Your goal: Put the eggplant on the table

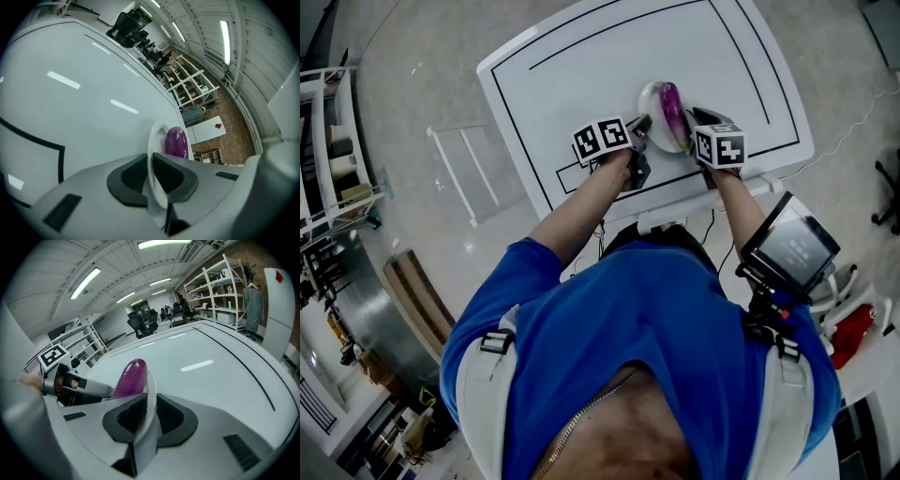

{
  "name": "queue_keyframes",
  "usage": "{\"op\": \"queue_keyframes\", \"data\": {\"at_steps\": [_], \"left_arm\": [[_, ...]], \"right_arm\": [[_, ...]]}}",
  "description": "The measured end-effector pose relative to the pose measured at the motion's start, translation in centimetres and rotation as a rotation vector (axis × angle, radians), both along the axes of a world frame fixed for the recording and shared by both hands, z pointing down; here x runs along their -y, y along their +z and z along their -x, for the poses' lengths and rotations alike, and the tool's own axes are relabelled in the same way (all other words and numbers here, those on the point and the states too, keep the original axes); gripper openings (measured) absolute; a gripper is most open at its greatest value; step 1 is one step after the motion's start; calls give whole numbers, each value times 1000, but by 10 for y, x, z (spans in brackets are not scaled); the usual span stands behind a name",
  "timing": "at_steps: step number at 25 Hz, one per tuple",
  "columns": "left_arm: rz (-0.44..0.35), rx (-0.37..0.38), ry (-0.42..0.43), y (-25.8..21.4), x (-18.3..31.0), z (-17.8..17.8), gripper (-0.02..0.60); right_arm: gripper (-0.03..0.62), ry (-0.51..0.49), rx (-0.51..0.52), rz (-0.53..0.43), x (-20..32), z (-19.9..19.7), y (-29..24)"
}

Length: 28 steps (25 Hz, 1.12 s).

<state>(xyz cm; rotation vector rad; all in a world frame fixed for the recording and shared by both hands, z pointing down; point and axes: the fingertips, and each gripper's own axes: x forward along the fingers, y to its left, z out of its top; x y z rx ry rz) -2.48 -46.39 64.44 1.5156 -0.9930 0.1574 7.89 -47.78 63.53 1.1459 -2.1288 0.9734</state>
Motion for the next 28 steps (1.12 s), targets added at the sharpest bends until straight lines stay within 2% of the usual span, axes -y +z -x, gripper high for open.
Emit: {"op": "queue_keyframes", "data": {"at_steps": [12,17,28], "left_arm": [[-46,47,56,0,1,1,31],[-84,91,95,-3,3,3,77],[-140,102,69,-8,8,16,78]], "right_arm": [[49,-26,-20,-33,3,3,1],[49,-21,-32,-39,6,1,0],[49,4,-46,-80,14,-10,-6]]}}
